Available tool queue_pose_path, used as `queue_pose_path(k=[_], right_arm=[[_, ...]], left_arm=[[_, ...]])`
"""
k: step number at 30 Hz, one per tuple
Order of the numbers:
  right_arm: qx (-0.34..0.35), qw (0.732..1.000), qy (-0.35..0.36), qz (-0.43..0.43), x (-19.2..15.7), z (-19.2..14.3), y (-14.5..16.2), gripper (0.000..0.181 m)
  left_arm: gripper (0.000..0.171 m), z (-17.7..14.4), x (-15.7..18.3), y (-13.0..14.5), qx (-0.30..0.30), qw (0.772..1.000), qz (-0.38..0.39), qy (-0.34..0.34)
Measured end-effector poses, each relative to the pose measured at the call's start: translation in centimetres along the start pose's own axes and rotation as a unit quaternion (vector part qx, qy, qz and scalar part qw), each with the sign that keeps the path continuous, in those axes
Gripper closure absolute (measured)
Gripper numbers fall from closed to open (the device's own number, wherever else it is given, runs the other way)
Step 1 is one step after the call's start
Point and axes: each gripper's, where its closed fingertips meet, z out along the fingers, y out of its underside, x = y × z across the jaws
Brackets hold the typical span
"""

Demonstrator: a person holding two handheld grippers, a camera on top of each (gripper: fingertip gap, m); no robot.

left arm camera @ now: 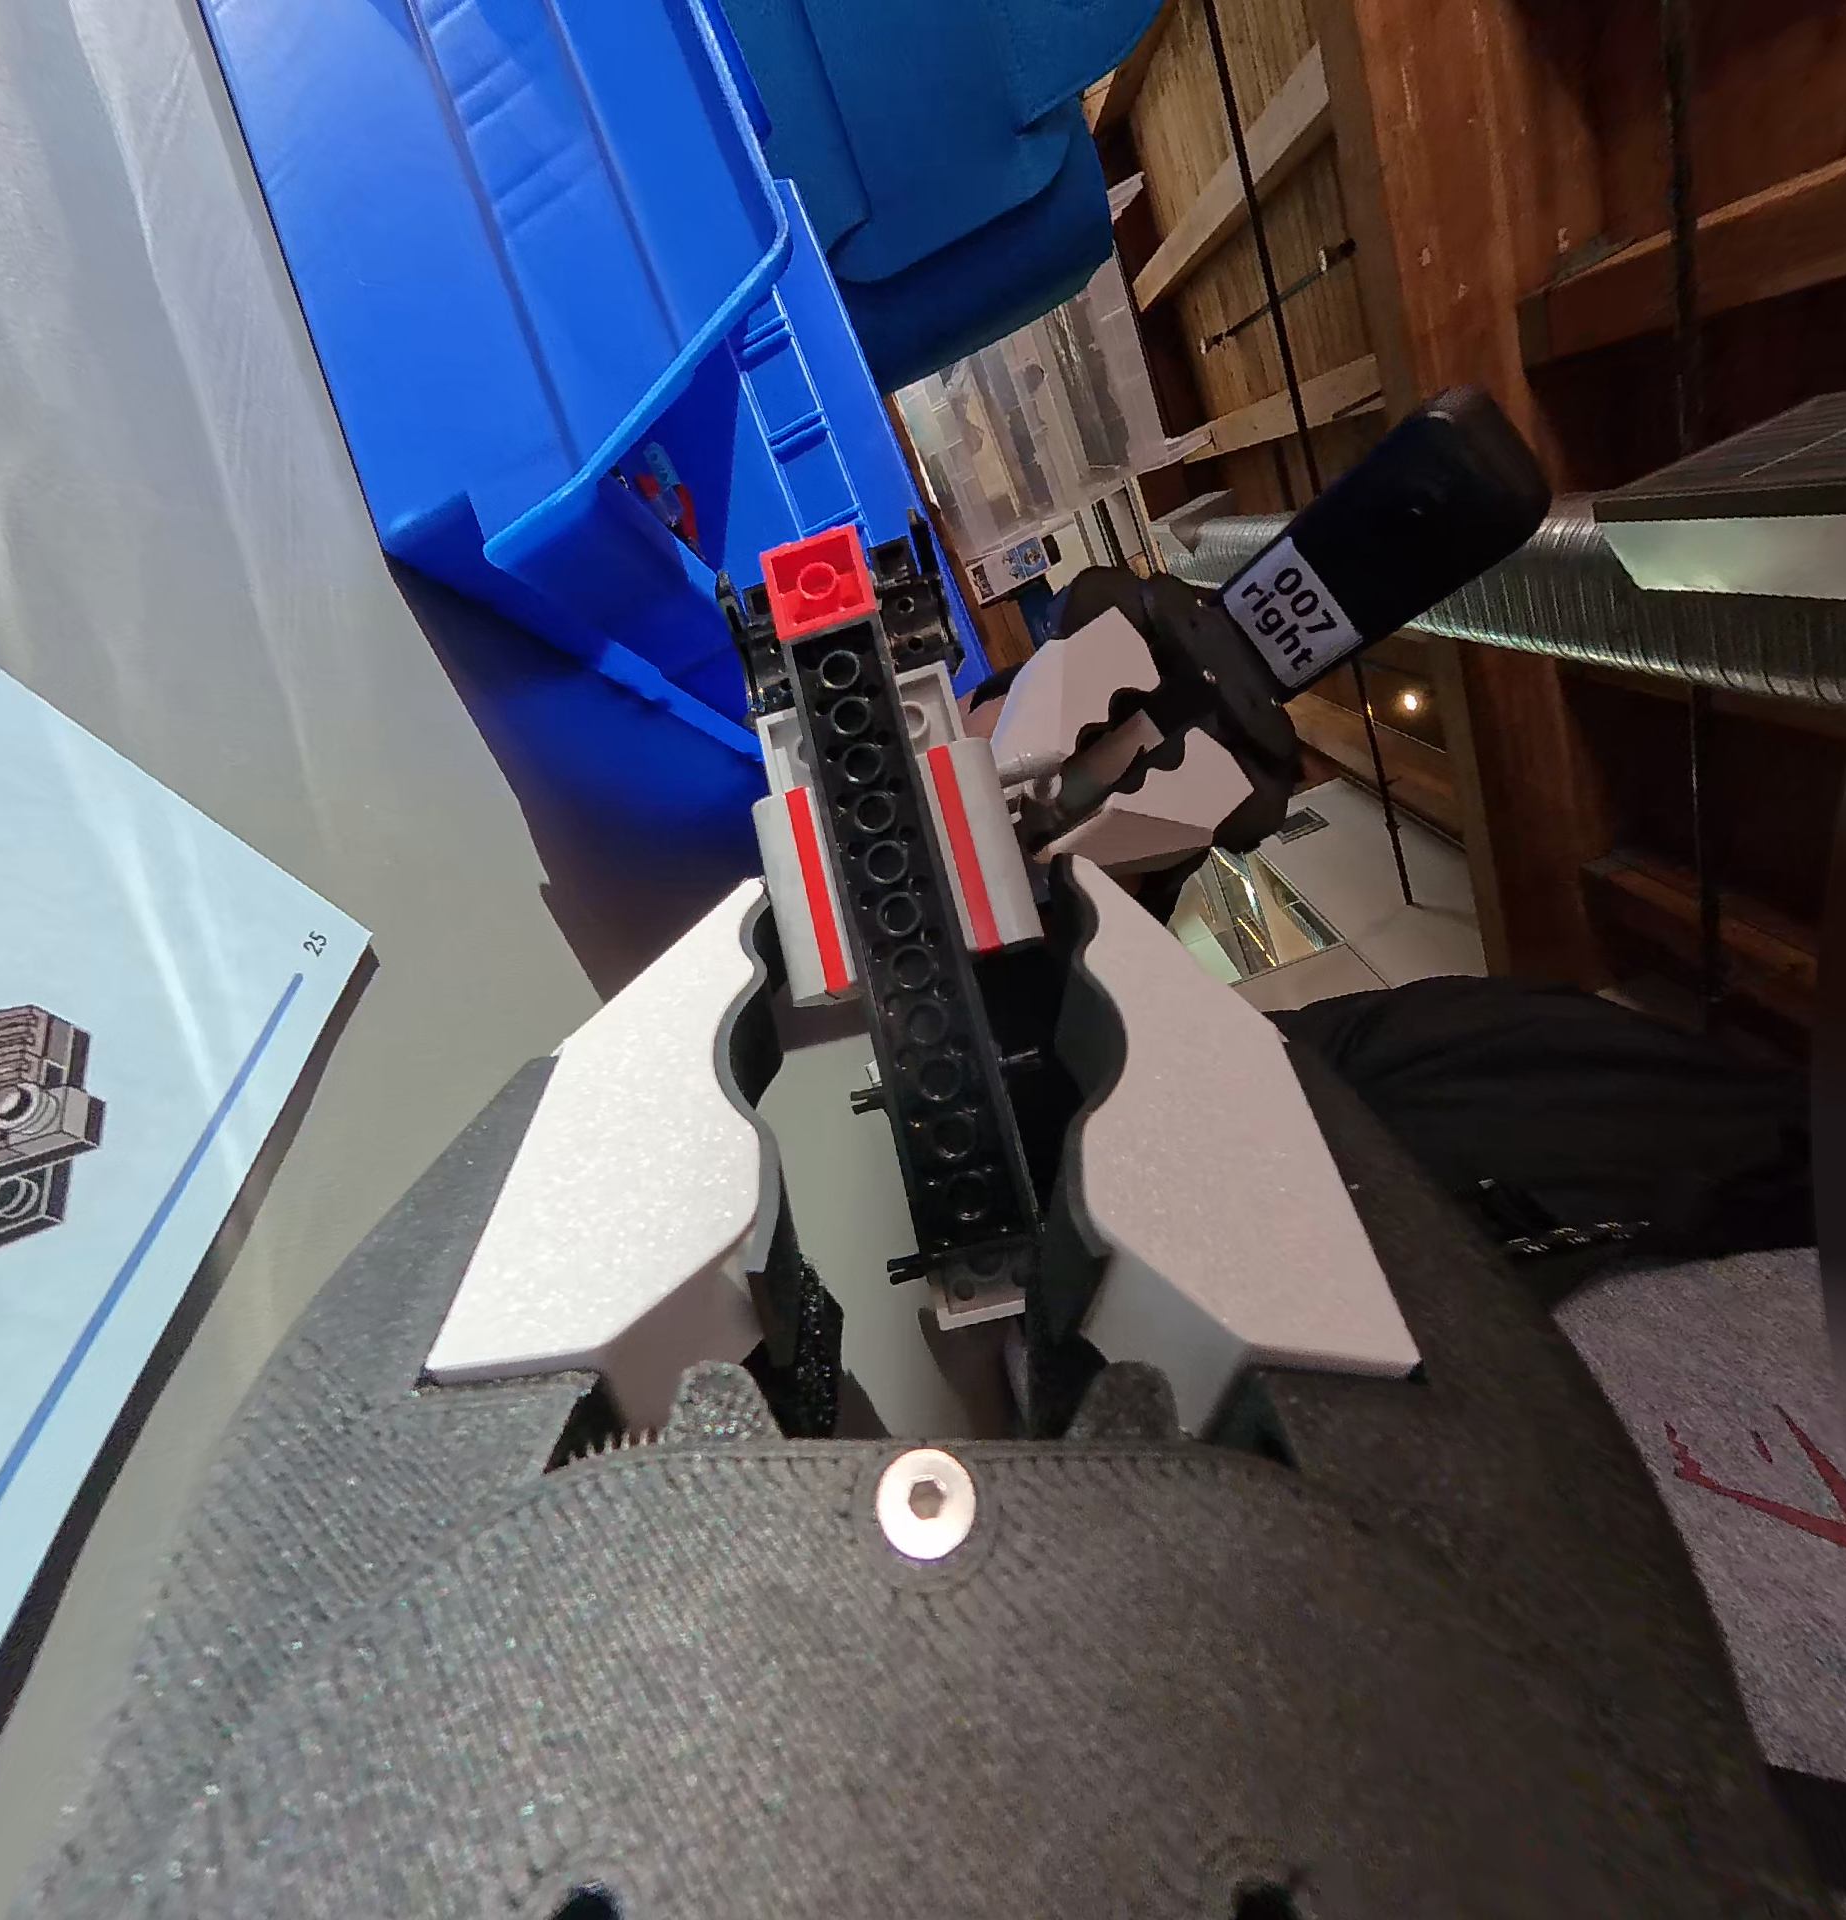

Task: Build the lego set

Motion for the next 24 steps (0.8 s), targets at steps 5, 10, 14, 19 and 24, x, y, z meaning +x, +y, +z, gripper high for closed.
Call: queue_pose_path(k=[5,10,14,19,24], right_arm=[[-0.009,0.999,0.03,-0.02,0.3,0.1,0.0,0.173],[-0.016,0.998,0.048,-0.039,0.2,0.2,-0.2,0.172],[-0.021,0.996,0.066,-0.047,0.5,0.2,-0.5,0.171],[-0.018,0.995,0.079,-0.06,0.6,0.3,-1.0,0.167],[-0.008,0.989,0.097,-0.115,0.4,0.0,-1.9,0.159]], left_arm=[[0.119,-0.1,-0.1,-0.3,0.009,1.0,-0.007,0.001],[0.119,-0.1,-0.2,-0.4,0.022,1.0,-0.019,0.001],[0.119,-0.2,-0.1,-0.6,0.034,0.999,-0.034,0.01],[0.119,-0.3,0.1,-0.8,0.052,0.996,-0.063,0.028],[0.119,-0.7,0.0,-1.3,0.076,0.994,-0.07,0.028]])
